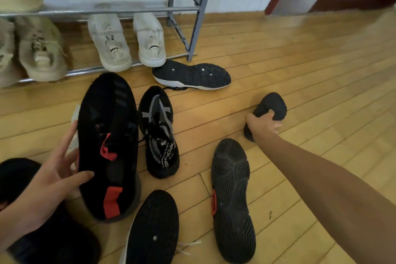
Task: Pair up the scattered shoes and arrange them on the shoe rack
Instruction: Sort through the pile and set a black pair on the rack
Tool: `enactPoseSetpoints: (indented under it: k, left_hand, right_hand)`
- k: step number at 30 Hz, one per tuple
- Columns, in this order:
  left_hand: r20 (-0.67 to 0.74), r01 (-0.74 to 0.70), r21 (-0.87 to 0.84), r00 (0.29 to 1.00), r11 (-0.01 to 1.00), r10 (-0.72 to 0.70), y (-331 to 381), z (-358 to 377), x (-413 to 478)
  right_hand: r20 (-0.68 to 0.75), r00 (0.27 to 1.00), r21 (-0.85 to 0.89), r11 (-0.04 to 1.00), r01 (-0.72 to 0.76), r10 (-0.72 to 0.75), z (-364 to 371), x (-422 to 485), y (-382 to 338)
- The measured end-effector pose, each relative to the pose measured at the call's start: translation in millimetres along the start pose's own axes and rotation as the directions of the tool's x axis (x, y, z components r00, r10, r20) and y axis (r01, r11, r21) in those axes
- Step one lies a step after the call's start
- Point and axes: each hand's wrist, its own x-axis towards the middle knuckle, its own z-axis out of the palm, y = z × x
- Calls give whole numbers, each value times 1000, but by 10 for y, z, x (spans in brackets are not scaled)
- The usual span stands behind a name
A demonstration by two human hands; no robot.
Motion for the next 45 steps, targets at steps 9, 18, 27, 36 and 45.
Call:
enactPoseSetpoints:
  k: [9,18,27,36,45]
  left_hand:
    - [-10,24,-6,1000,1000,-24,403,203,-256]
    - [-1,53,-113,999,992,-53,402,407,-354]
    - [47,64,-118,997,991,-59,409,472,-321]
    - [22,28,-99,999,995,-26,413,313,-322]
    - [-19,78,-36,997,996,-79,351,-29,-338]
  right_hand:
    - [675,554,735,376,-565,-488,-456,-1149,174]
    - [826,123,394,408,-824,-550,187,-1980,433]
    - [806,190,456,383,-803,-561,284,-1878,325]
    - [748,295,524,254,-813,-595,293,-1629,241]
    - [766,505,622,262,-738,-398,314,-1180,282]
